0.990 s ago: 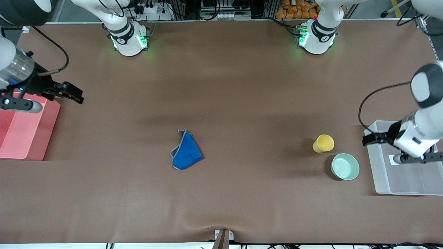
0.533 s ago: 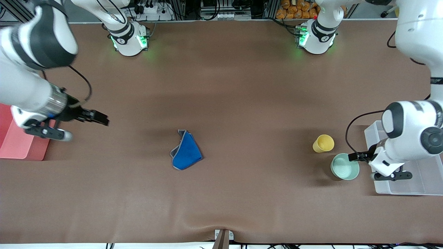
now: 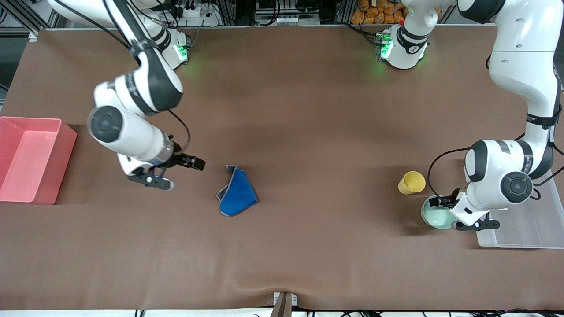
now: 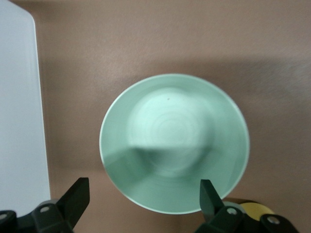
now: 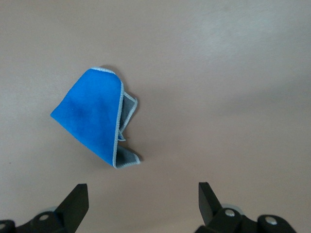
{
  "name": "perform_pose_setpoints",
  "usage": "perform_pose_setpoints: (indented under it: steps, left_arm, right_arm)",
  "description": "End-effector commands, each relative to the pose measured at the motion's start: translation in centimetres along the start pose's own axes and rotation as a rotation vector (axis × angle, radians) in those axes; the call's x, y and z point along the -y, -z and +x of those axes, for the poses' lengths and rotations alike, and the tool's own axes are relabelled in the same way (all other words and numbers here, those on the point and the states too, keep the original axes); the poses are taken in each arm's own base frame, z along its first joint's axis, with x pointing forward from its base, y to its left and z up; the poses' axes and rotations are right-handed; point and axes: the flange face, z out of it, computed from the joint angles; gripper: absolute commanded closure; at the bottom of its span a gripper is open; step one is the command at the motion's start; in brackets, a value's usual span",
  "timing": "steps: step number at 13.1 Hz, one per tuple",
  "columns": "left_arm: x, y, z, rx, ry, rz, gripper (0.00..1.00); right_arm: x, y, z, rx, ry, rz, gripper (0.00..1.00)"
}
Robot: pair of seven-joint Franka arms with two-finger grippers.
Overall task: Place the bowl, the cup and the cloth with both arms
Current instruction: 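Grasp the blue cloth with the right gripper while the left gripper grasps the bowl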
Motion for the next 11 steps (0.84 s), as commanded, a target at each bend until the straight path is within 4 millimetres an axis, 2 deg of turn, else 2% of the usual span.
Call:
perform_pose_setpoints:
  steps: [1,2,4,5,7,11]
  left_arm:
    - [0.4,-0.1,-0.3,-0.01,-0.003,0.038,0.0]
    - [0.4,-0.6,-0.3,-0.006,-0.004,0.04,0.01]
    - [0.5,-1.1,-0.3,-0.002,-0.012,0.05,0.17]
    - [0.4,-1.5,-0.2,-0.008,-0.013,0.047,0.24]
    - [0.3,-2.3,-0.1,-0.013,-0.017,0.043,0.38]
    - [0.3,-3.0,0.1,-0.023,-0.043,0.071,0.7]
  right_arm:
    - [2.5,-5.3,0.2,-0.002,-0.061,-0.005,0.0]
    - [3.6,-7.2,-0.1,-0.01,-0.068,-0.001,0.0]
    - [4.6,-11.3,0.1,-0.019,-0.062,0.005,0.0]
    - [6.0,-12.7,-0.5,-0.036,-0.079,0.02,0.0]
    - [8.3,-15.1,-1.4,-0.069,-0.1,0.012,0.0]
    - [9.9,-18.2,-1.7,-0.139,-0.118,0.001,0.0]
